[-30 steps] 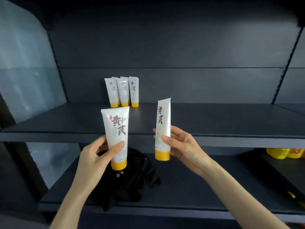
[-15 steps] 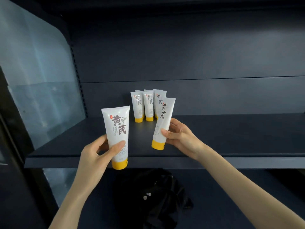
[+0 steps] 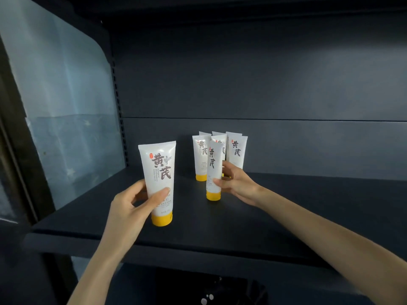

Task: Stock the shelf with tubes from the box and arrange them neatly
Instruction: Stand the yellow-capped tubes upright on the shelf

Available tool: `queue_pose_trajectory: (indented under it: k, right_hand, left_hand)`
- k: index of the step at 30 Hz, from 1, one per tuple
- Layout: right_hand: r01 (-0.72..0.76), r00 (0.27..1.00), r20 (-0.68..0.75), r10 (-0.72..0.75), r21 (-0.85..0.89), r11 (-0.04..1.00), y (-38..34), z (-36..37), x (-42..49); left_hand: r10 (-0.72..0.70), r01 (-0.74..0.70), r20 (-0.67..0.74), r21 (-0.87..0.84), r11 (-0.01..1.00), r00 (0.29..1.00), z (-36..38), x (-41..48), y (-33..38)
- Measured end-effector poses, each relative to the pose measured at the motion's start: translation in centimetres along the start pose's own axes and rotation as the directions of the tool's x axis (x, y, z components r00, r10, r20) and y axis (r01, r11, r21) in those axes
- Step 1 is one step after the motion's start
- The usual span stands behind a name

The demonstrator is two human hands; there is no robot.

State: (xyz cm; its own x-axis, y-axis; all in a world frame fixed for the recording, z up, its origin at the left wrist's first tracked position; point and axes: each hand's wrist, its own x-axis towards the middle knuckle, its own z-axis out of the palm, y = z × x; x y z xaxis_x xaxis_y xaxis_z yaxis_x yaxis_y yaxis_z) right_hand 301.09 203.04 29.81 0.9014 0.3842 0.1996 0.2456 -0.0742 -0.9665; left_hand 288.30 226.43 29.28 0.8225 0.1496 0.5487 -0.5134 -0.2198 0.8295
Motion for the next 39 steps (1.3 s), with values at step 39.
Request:
queue_pose_trajectory:
  k: [39]
  right_hand:
    - [0.008, 0.847, -0.498, -0.185, -0.336, 0.942, -0.2, 3.2, 3.6]
  left_hand:
    - [0.026, -0.01, 0.103, -0.148, 0.989, 0.994, -1.2, 5.4, -2.3]
